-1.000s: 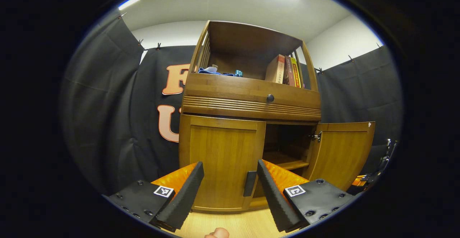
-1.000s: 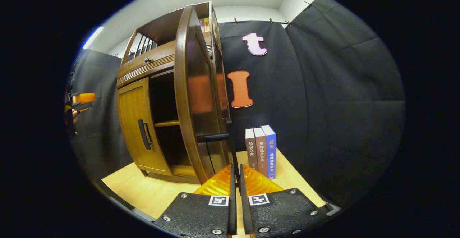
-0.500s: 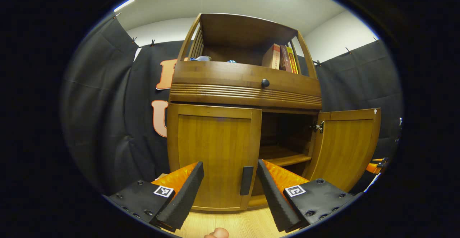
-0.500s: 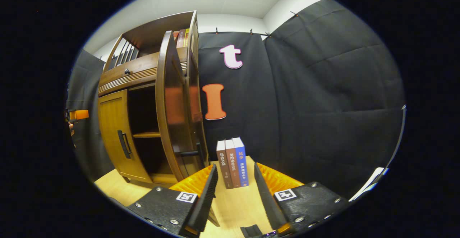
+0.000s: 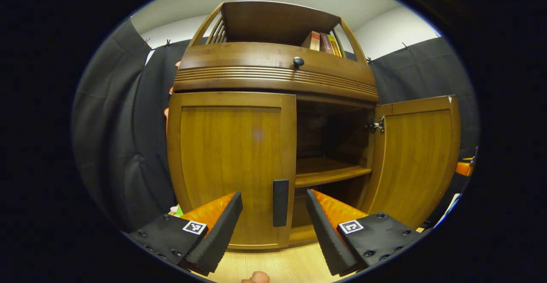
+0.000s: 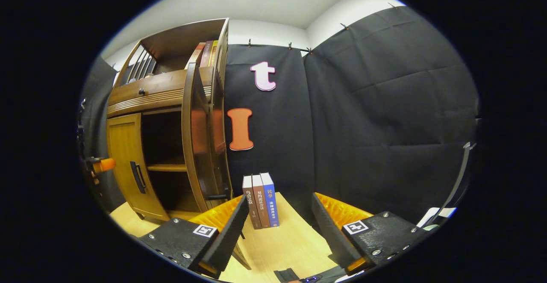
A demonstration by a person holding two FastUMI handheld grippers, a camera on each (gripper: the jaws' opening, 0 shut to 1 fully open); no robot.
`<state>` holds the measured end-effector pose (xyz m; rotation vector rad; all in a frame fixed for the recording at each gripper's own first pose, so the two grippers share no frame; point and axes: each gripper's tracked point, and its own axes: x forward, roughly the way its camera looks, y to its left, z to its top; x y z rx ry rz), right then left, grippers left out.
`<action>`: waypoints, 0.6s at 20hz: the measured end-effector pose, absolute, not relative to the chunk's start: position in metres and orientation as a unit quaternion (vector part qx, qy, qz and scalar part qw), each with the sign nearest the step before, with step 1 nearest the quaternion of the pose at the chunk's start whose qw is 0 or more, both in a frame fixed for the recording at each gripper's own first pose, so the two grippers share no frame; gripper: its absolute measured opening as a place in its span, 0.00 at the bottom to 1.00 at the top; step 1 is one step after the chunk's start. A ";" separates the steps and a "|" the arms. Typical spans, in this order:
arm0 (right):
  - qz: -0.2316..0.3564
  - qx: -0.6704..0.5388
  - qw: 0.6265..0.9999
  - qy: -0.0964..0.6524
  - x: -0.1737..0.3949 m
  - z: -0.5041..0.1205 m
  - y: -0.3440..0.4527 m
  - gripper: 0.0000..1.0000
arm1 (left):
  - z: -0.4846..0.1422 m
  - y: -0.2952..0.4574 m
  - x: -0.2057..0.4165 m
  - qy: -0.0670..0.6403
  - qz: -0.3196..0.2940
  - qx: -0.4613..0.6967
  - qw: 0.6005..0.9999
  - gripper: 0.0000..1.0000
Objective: Open the right door of the double-door shoe cabinet with the right hand, and open the left door with the left hand.
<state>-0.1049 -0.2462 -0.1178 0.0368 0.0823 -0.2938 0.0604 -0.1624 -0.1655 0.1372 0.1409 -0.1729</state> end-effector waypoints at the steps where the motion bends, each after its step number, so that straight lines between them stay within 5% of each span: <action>1: -0.145 0.024 0.988 0.040 -0.108 -0.113 -0.243 1.00 | -0.172 -0.164 0.066 0.070 -0.084 0.076 0.991 0.97; 2: -0.143 0.028 0.989 0.037 -0.111 -0.109 -0.241 0.92 | -0.178 -0.163 0.070 0.070 -0.080 0.085 0.991 0.95; 10: -0.154 0.007 0.988 0.005 -0.126 -0.075 -0.229 1.00 | -0.210 -0.173 0.116 0.062 -0.068 0.110 0.990 1.00; 11: -0.158 -0.002 0.987 -0.002 -0.129 -0.070 -0.227 0.81 | -0.216 -0.171 0.123 0.067 -0.066 0.109 0.990 1.00; 12: -0.158 -0.008 0.987 -0.009 -0.130 -0.065 -0.224 1.00 | -0.223 -0.169 0.129 0.074 -0.064 0.107 0.989 1.00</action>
